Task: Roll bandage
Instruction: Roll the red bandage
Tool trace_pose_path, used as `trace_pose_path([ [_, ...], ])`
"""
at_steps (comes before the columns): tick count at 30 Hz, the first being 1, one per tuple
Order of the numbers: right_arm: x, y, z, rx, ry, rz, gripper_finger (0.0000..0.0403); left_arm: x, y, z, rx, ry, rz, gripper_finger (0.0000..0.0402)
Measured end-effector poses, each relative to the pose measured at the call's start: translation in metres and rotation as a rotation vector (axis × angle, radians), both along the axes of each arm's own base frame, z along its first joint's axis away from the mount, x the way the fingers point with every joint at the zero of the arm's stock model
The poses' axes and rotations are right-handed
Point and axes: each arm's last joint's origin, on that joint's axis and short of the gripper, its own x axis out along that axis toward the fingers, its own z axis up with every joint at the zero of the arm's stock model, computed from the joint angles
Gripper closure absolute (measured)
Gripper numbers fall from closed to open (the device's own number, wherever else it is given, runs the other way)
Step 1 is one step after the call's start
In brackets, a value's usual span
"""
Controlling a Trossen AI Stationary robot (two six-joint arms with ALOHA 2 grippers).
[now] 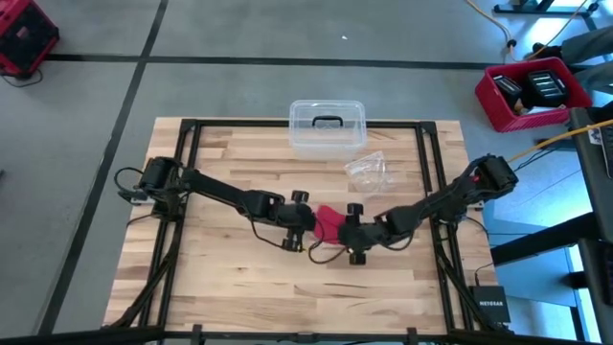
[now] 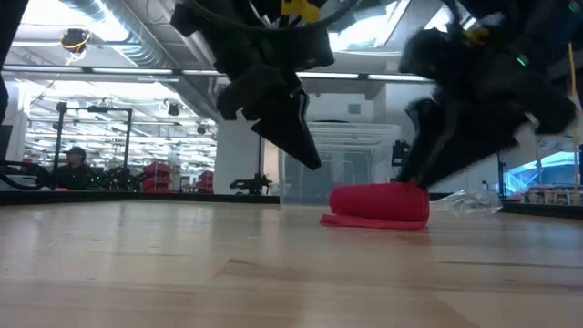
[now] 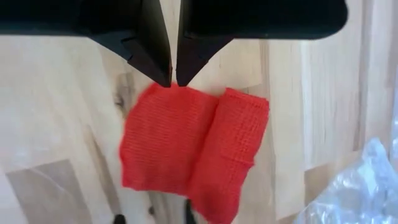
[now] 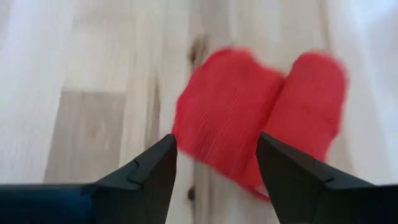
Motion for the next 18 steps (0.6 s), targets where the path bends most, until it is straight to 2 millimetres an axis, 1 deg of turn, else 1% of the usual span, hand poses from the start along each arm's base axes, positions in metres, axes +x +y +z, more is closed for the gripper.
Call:
trace_pose_path([
  [2,-0.005,-0.001,-0.009,0.019,-0.014,-0.011,0.0182,-0.001,0.002,-0.006,-0.023,-0.018,0.025,0.0384],
  [6,-0.009,-0.004,-0.017,0.063,-0.048,-0.044,0.0182,0.0,0.003,-0.032,-0.05,-0.047,0.039,0.0384],
  [10,-0.008,-0.003,-0.016,0.071,-0.063,-0.042,0.0182,0.008,0.002,-0.05,-0.07,-0.107,0.049,0.0384],
  [13,-0.009,-0.003,-0.015,0.073,-0.057,-0.032,0.0182,0.013,0.001,-0.067,-0.069,-0.092,0.052,0.0384],
  [18,-0.014,-0.005,-0.003,0.077,-0.07,-0.021,0.0182,0.013,-0.004,-0.07,-0.181,-0.085,0.059,0.0384],
])
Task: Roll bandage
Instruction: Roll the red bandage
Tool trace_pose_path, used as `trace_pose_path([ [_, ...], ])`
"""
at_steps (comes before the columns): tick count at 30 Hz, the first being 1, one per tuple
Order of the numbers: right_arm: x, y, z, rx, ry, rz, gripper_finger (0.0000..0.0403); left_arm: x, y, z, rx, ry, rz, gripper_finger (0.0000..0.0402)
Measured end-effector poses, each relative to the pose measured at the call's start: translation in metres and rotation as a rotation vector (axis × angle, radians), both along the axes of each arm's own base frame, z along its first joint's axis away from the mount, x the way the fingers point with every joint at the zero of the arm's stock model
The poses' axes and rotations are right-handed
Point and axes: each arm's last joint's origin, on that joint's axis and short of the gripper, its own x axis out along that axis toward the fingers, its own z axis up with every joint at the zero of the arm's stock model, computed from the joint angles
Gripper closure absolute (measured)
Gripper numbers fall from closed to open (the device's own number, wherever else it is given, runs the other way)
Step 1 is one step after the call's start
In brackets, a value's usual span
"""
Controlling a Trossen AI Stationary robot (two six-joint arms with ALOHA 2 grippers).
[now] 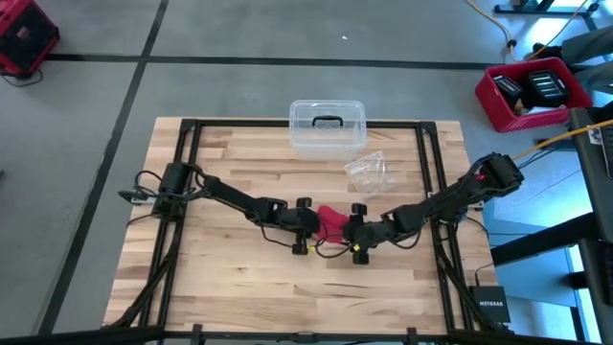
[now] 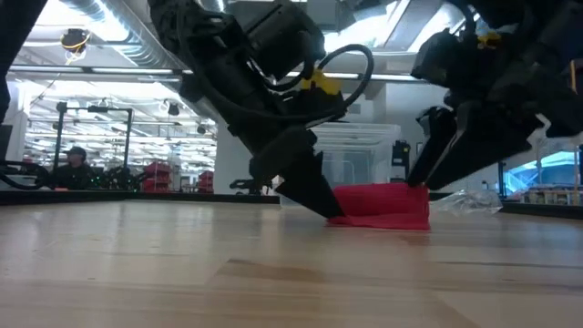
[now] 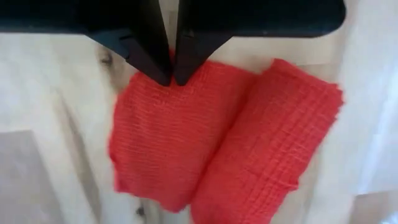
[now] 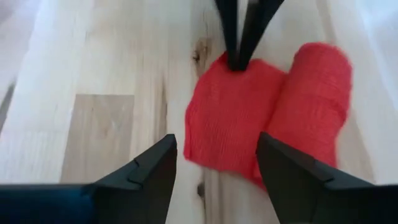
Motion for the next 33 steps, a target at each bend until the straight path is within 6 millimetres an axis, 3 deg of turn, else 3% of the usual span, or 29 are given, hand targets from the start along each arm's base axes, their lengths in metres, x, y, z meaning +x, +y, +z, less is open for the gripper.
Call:
trace_pose_path([
  [8,-0.013,-0.008,0.028,-0.075,-0.057,-0.015,0.0182,0.002,-0.014,0.005,-0.313,-0.019,-0.207,0.0384],
  [14,-0.015,-0.008,0.036,-0.05,-0.099,-0.026,0.0182,-0.002,-0.011,0.013,-0.266,-0.012,-0.156,0.0384],
  [25,-0.011,-0.007,0.03,-0.051,-0.094,-0.043,0.0182,-0.014,-0.01,0.052,-0.183,-0.04,-0.119,0.0384],
  [33,-0.011,-0.006,0.03,0.013,-0.093,-0.067,0.0182,-0.014,-0.008,0.056,-0.115,-0.066,-0.083,0.0384],
])
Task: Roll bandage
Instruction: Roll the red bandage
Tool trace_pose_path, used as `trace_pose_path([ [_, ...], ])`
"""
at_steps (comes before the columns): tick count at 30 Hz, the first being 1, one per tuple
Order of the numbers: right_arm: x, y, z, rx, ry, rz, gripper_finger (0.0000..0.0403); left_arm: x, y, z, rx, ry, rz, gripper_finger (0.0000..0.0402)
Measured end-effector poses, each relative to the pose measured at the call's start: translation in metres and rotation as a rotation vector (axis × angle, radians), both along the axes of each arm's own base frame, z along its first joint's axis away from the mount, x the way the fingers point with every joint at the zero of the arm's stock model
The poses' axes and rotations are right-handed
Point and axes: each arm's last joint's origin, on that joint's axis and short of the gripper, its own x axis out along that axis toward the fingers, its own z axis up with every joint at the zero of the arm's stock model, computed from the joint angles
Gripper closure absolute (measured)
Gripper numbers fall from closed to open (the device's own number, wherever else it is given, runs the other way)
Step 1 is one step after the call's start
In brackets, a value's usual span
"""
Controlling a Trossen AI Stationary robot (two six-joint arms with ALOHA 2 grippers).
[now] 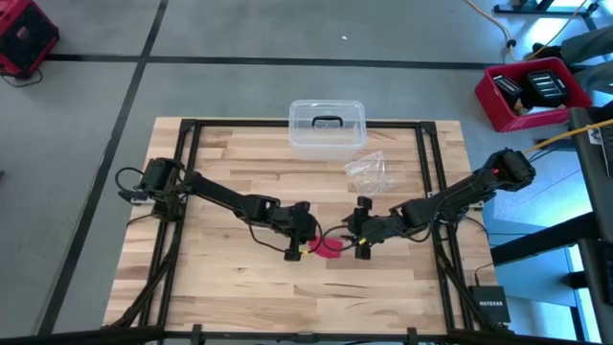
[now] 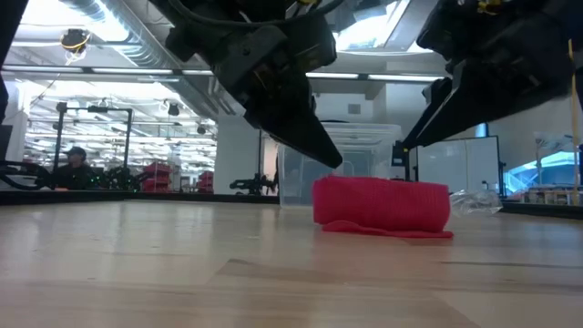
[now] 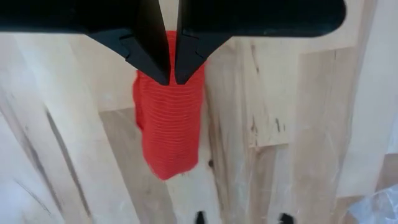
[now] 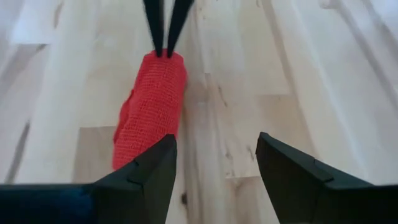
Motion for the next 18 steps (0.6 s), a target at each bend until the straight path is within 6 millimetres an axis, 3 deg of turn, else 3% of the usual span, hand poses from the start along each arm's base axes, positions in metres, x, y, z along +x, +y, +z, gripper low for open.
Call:
trace_pose_path([
  [10,-0.001,0.01,-0.001,0.148,0.031,0.083,0.0182,-0.005,-0.008,-0.005,0.004,0.041,-0.014,0.0384],
  [18,-0.008,0.028,-0.03,-0.052,0.123,0.062,0.0182,-0.017,-0.014,-0.013,0.133,0.155,0.062,0.0384],
])
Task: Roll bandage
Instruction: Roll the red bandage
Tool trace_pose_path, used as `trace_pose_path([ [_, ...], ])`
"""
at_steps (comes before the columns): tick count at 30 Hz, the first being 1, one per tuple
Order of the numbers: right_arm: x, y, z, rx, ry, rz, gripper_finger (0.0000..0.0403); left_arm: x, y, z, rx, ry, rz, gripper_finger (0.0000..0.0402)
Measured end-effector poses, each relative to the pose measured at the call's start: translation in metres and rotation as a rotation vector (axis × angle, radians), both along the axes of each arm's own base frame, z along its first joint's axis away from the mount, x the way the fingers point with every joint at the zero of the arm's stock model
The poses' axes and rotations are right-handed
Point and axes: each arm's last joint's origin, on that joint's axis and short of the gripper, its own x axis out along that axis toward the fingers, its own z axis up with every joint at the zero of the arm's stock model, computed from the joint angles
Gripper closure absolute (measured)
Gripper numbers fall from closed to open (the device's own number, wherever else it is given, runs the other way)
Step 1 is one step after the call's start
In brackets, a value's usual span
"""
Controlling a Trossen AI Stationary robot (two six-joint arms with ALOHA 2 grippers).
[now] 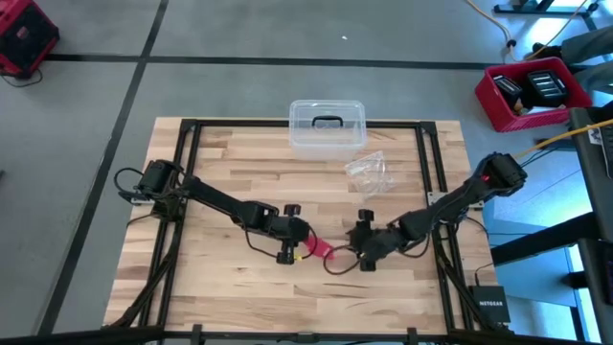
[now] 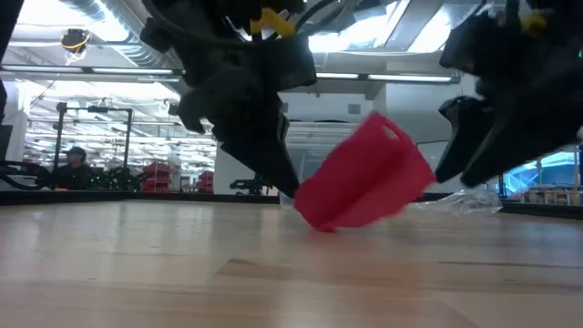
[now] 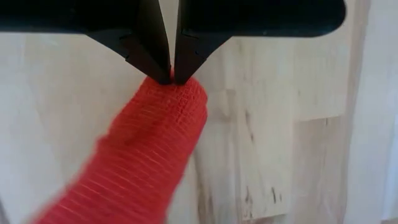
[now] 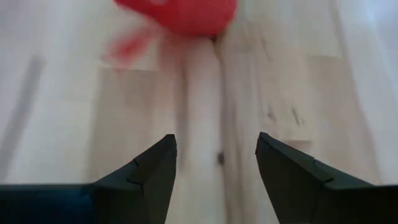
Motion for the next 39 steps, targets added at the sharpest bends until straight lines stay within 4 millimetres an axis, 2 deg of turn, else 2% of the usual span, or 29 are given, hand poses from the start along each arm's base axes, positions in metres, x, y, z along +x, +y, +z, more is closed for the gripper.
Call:
trace_pose_path([
  [4,0.004,0.002,-0.012,-0.056,0.002,-0.004,0.0182,0.0,-0.001,0.0,0.003,-0.004,-0.003,0.0384],
  [11,0.007,0.003,-0.011,-0.063,-0.026,0.011,0.0182,0.002,0.0,0.001,0.0,-0.02,-0.001,0.0384],
  [17,0.007,0.003,-0.011,-0.063,-0.024,0.011,0.0182,-0.004,-0.013,0.022,-0.003,-0.066,-0.065,0.0384],
  [19,0.007,0.003,-0.011,-0.063,-0.026,0.011,0.0182,-0.005,-0.018,0.023,-0.013,-0.068,-0.108,0.0384],
  [22,0.009,0.004,-0.007,-0.066,-0.043,0.025,0.0182,-0.002,-0.024,0.019,-0.023,-0.089,-0.133,0.0384],
  [29,0.028,0.005,0.025,-0.094,-0.207,0.081,0.0182,0.01,-0.03,-0.004,-0.144,-0.093,-0.162,0.0384],
  [35,0.043,-0.011,0.022,-0.005,-0.215,0.123,0.0182,0.012,-0.023,-0.009,-0.213,-0.095,-0.144,0.0384],
  [39,0.049,-0.024,0.017,0.011,-0.193,0.126,0.0182,0.016,-0.008,-0.01,-0.192,-0.135,-0.132,0.0384],
])
